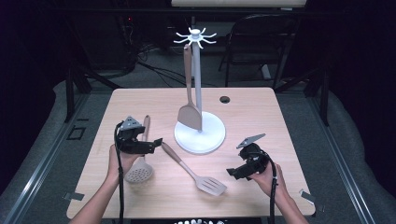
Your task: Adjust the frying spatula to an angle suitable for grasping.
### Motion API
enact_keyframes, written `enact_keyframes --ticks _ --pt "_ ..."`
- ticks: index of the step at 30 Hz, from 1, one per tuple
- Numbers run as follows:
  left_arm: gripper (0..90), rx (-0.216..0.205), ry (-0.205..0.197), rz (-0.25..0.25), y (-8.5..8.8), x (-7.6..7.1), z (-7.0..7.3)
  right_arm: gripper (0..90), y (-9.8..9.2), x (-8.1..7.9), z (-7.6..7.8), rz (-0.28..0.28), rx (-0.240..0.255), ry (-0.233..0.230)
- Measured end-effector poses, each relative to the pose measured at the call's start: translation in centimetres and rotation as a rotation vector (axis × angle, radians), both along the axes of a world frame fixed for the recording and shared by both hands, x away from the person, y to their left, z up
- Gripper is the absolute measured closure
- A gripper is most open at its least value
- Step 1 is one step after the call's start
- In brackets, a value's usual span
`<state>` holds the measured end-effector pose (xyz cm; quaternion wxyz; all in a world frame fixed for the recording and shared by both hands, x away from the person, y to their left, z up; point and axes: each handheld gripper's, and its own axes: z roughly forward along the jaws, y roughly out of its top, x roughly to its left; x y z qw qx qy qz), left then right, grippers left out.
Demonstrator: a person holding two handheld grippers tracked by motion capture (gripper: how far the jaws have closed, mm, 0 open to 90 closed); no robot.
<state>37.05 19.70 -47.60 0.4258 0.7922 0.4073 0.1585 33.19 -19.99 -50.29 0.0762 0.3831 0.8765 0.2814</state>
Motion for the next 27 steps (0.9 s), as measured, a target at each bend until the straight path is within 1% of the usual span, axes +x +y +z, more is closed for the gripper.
enact_keyframes --ticks 2,4,5,6,7,8,9,10,11,12,13,15,16,18,19,20,21,22,24,25,26,27 --pt "11.5 -0.002 0.012 0.007 0.1 0.0 -0.2 20.9 0.4 -0.2 0.0 -0.004 -0.002 0.012" --pt "10.8 -0.004 0.022 0.019 0.1 -0.1 -0.4 30.8 0.8 -0.5 0.0 -0.006 0.008 0.02" --pt "10.0 -0.009 0.031 0.024 0.2 -0.1 -0.5 39.0 1.3 -0.8 0.0 0.014 0.012 0.03" --pt "10.0 -0.017 0.033 0.032 0.3 -0.1 -0.6 39.0 1.3 -0.8 0.0 0.014 0.012 0.03" --pt "9.7 -0.022 0.045 0.037 0.4 -0.1 -0.7 44.4 1.6 -1.0 0.0 0.022 0.017 0.046" --pt "8.9 -0.028 0.051 0.044 0.5 -0.1 -0.8 49.5 2.0 -1.2 0.0 0.036 0.025 0.058" --pt "8.7 -0.027 0.051 0.046 0.6 -0.1 -0.8 59.6 2.8 -1.7 -0.1 0.072 0.022 0.076" --pt "8.7 -0.024 0.054 0.051 0.6 -0.1 -0.9 59.6 2.8 -1.7 -0.1 0.072 0.022 0.076" --pt "8.6 -0.018 0.057 0.051 0.6 -0.1 -1.0 63.5 3.1 -1.9 -0.1 0.088 0.018 0.081" --pt "8.6 -0.018 0.057 0.054 0.6 -0.1 -1.0 71.9 4.1 -2.9 -0.2 0.128 0.009 0.089" --pt "8.6 -0.018 0.062 0.055 0.6 -0.1 -1.0 71.9 4.1 -2.9 -0.2 0.128 0.009 0.089" --pt "8.6 -0.021 0.064 0.055 0.5 -0.1 -1.1 76.0 4.9 -3.7 -0.3 0.163 -0.003 0.085" --pt "8.6 -0.021 0.066 0.055 0.5 -0.1 -1.1 77.0 5.1 -4.0 -0.4 0.166 0.002 0.076" --pt "8.6 -0.018 0.074 0.052 0.4 -0.1 -1.1 79.1 5.6 -4.1 -0.6 0.178 -0.001 0.075" --pt "8.6 -0.021 0.071 0.055 0.3 -0.1 -1.2 79.1 5.6 -4.1 -0.6 0.178 -0.001 0.075" --pt "8.6 -0.018 0.075 0.055 0.2 -0.1 -1.2 81.1 5.8 -4.0 -0.9 0.178 -0.004 0.097" --pt "8.6 -0.017 0.076 0.051 0.1 -0.1 -1.2 81.9 5.9 -3.9 -1.2 0.185 -0.02 0.108" --pt "8.6 -0.018 0.08 0.055 0.0 -0.2 -1.2 81.9 5.9 -3.9 -1.2 0.185 -0.02 0.108" --pt "9.0 -0.013 0.088 0.055 -0.2 -0.4 -1.3 83.9 6.0 -3.9 -1.7 0.198 -0.037 0.135" --pt "9.6 -0.013 0.096 0.055 -0.3 -0.5 -1.4 84.2 6.1 -3.8 -1.9 0.2 -0.049 0.141" --pt "9.8 -0.014 0.1 0.066 -0.5 -0.6 -1.6 84.6 6.2 -3.8 -2.2 0.203 -0.055 0.15" --pt "10.1 -0.009 0.104 0.061 -0.6 -0.7 -1.7 84.7 6.3 -3.8 -2.5 0.205 -0.058 0.162"
